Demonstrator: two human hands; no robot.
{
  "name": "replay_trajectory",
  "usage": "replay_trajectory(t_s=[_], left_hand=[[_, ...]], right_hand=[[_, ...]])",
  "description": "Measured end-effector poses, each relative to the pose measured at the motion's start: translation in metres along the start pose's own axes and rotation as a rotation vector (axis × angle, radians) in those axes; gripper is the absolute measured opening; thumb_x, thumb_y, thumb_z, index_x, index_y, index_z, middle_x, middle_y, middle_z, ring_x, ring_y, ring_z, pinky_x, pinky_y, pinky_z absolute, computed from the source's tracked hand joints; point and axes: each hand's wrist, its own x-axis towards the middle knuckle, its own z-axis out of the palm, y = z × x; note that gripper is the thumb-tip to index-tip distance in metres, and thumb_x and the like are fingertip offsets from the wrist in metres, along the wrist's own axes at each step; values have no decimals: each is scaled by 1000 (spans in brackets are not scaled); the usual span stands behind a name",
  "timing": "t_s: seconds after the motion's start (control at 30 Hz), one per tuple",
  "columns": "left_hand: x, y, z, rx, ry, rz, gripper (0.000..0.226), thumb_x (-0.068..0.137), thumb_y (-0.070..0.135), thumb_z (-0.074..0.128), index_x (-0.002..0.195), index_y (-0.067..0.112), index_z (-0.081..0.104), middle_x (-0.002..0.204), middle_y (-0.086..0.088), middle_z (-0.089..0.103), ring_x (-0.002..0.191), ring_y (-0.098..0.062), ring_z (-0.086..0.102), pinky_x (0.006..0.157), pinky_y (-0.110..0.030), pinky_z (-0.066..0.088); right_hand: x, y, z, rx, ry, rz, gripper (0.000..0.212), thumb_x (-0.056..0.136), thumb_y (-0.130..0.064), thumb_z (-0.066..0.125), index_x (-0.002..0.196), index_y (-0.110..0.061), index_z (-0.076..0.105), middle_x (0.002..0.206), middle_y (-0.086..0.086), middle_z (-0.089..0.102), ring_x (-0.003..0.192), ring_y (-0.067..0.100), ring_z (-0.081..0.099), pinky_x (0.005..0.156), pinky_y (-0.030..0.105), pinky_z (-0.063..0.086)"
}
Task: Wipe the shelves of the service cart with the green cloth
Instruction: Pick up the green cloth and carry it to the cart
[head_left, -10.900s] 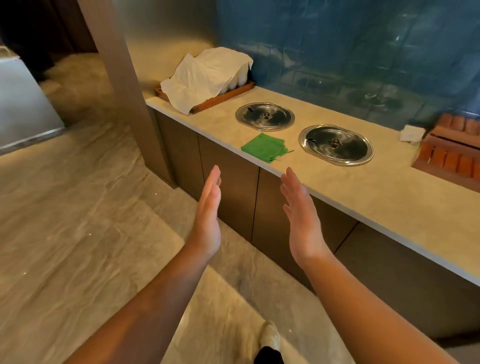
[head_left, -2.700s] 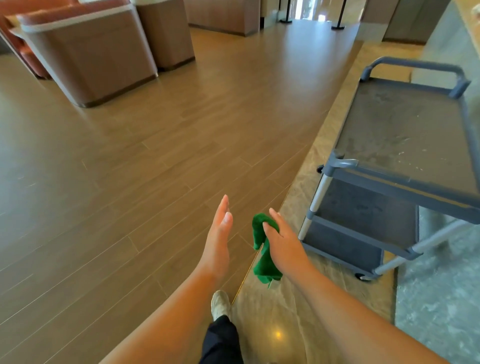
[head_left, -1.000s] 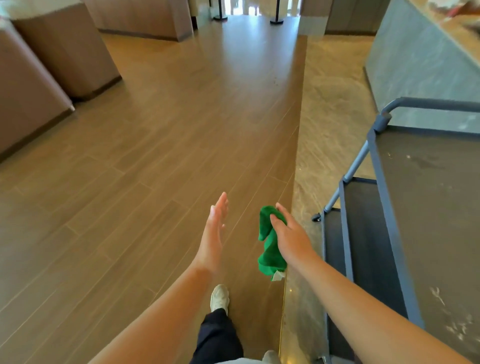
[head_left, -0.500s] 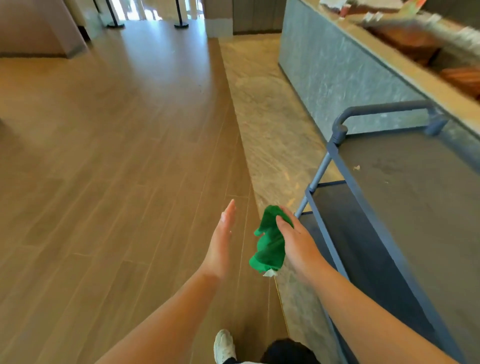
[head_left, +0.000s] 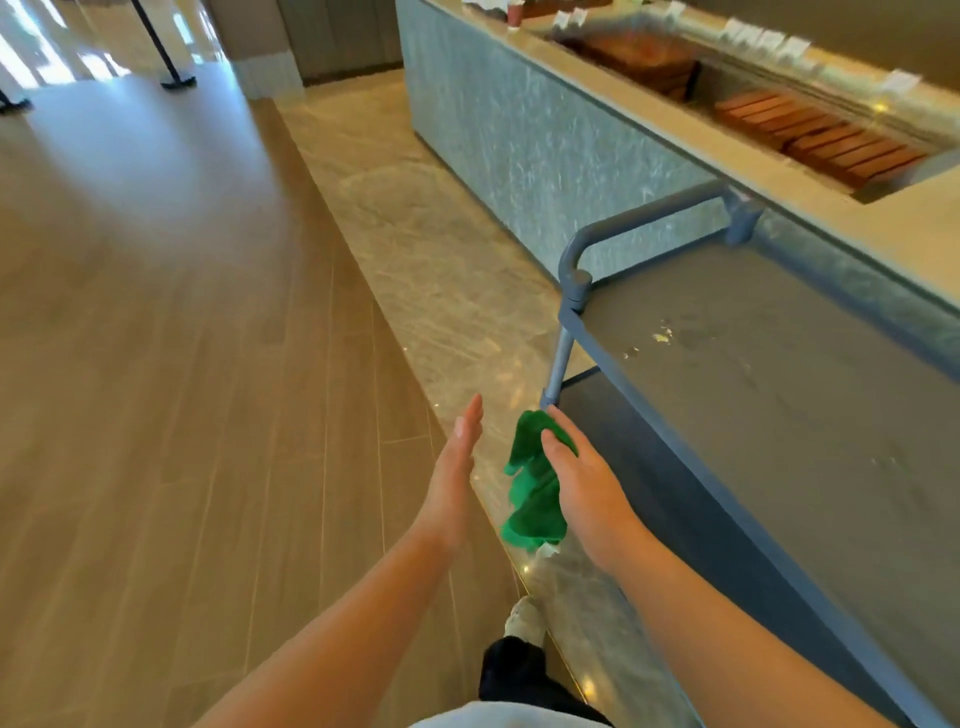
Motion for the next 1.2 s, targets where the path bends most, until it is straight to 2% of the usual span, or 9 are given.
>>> replay_trajectory(t_s=[0.1,0.2,0.33,0.43,0.53,0.63,0.8,1.03,1.2], left_hand=[[34,10,7,22,-37,-15,103,60,101,37,146,46,35,158,16,34,144,2,29,124,-40,13],[69,23,18,35,-68,-19,81,69,89,32,140,51,36,158,15,33,144,1,28,124,-39,13],[110,31,37,53,-127,-26,78,72,83,30,142,48,35,158,14,34,143,0,30,121,-35,15],[132,38,53,98,-223,-15,74,75,80,30,139,45,40,150,19,42,137,8,37,111,-20,25],[152,47,69,97,-318,10,41,102,54,31,130,33,51,132,19,57,118,14,53,88,-3,40],[178,50,83,141,-374,25,29,107,20,37,124,20,61,113,12,69,103,5,65,81,-9,48],[227,38,105,401,-449,10,23,96,19,63,114,33,65,110,5,71,104,-10,67,92,-32,54],[281,39,130,615,-581,75,10,98,17,61,90,22,64,90,1,67,80,-6,61,69,-14,47],[308,43,147,533,-671,57,17,99,15,58,83,15,57,75,-1,58,71,-12,53,70,-32,43]], right_hand=[[30,-14,-10,44,28,13,40,104,-40,46,143,-48,45,142,-8,54,126,15,54,111,46,42],[58,-29,-21,60,54,15,41,103,-44,46,143,-50,45,142,-8,53,127,17,53,110,48,41],[87,-44,-37,78,88,-14,44,105,-38,45,148,-41,42,146,-6,50,132,16,49,115,46,36],[101,-53,-48,119,131,-23,43,101,-44,48,144,-49,43,145,-8,51,131,16,50,114,48,37],[113,-62,-59,191,174,-8,39,86,-57,51,123,-69,50,139,-9,57,125,16,56,111,49,41],[126,-68,-71,302,230,-9,36,89,-55,54,124,-62,56,132,-7,63,119,17,62,106,50,47],[141,-76,-91,482,351,-6,35,100,-42,52,132,-31,61,123,5,70,112,25,67,102,54,50],[154,-94,-106,509,623,7,25,105,-36,47,123,-29,63,115,6,69,107,25,67,98,53,52],[156,-98,-116,391,763,0,17,107,-37,42,105,-43,57,108,-10,65,99,9,63,83,33,53]])
